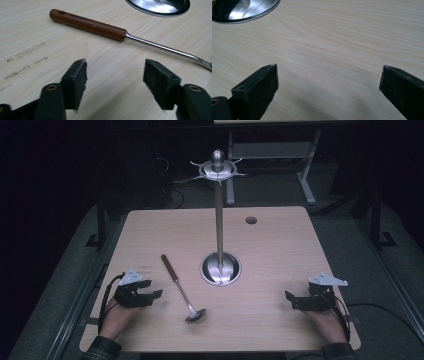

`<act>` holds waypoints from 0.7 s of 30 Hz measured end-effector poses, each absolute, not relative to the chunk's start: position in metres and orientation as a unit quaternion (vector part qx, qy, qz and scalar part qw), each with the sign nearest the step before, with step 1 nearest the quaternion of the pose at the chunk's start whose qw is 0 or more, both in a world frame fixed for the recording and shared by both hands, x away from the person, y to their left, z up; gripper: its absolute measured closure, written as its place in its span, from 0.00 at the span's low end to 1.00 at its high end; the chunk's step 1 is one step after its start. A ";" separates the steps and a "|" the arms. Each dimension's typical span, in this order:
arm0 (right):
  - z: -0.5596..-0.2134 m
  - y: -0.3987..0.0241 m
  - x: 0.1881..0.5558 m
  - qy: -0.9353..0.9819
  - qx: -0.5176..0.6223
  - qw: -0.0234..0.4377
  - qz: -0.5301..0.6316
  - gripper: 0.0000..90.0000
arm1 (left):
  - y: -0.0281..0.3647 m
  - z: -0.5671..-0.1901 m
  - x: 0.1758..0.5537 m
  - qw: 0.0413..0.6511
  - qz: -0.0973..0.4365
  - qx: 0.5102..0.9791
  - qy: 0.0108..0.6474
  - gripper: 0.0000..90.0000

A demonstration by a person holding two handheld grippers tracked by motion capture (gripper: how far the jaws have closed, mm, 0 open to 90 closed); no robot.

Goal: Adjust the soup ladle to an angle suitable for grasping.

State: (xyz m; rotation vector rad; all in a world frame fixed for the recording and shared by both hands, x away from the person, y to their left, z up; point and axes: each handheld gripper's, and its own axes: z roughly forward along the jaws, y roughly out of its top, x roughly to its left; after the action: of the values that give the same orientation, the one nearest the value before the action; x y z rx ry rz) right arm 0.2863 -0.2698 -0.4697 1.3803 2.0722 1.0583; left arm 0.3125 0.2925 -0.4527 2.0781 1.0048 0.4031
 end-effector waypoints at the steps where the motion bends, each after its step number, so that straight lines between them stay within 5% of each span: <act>1: -0.469 -0.270 0.286 0.748 0.497 0.216 0.383 0.02 | 0.292 -0.452 0.314 0.385 0.158 0.817 0.399 0.46; 21: -0.469 -0.268 0.287 0.747 0.497 0.214 0.387 0.04 | 0.283 -0.445 0.350 0.398 0.145 0.809 0.409 0.97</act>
State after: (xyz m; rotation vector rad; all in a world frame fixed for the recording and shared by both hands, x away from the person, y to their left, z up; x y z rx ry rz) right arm 0.2868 -0.2677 -0.4690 1.3787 2.0717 1.0741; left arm 0.3496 0.2827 -0.4449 2.0476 1.0352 0.3669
